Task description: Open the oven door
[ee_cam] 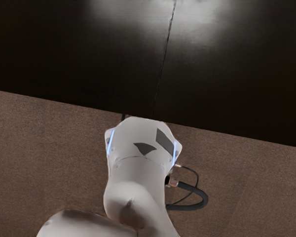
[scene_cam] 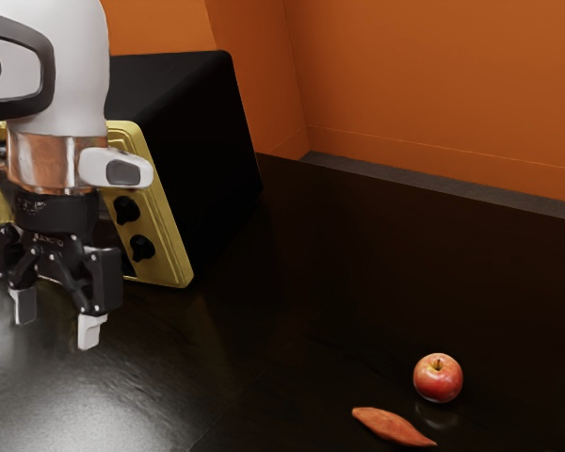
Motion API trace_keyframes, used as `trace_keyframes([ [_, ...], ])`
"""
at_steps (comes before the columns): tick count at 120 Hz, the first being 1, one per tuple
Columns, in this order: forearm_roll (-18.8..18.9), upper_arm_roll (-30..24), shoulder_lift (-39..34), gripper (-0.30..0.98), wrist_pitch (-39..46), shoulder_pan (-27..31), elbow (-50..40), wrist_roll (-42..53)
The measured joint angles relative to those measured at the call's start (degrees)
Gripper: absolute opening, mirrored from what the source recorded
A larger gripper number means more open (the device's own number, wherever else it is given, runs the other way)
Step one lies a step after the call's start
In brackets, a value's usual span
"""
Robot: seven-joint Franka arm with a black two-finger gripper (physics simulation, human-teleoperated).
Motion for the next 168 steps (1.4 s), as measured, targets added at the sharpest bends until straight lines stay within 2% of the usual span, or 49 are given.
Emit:
trace_keyframes([
  [17, 0.70, 0.63, 0.04, 0.69, 12.57, 0.44, -0.27, -8.91],
  [34, 7.30, 1.31, 0.44, 0.69, 19.01, 0.85, 1.39, -16.91],
  [40, 8.26, 1.00, -6.01, 0.68, 22.94, 6.43, -3.83, -19.25],
  [48, 8.71, -1.80, -15.56, 0.68, 33.09, 19.64, -17.12, -21.47],
  [52, 6.86, -2.35, -15.94, 0.68, 38.72, 24.89, -20.07, -22.28],
  [56, 3.07, -2.64, -14.85, 0.68, 44.11, 29.00, -21.53, -23.22],
  [65, -4.48, -2.93, -12.53, 0.68, 54.72, 33.44, -22.52, -26.57],
  [74, -7.41, -3.04, -9.62, 0.68, 63.28, 36.07, -21.68, -29.60],
  [86, -9.33, -2.95, -5.75, 0.68, 70.93, 38.96, -18.52, -32.38],
  [104, -10.48, -3.07, -6.08, 0.68, 77.24, 42.80, -19.64, -35.47],
  [121, -11.08, -3.27, -3.38, 0.68, 80.79, 42.78, -18.76, -37.98],
  [168, -11.10, -2.36, 2.47, 0.68, 84.20, 43.61, -15.35, -44.14],
])
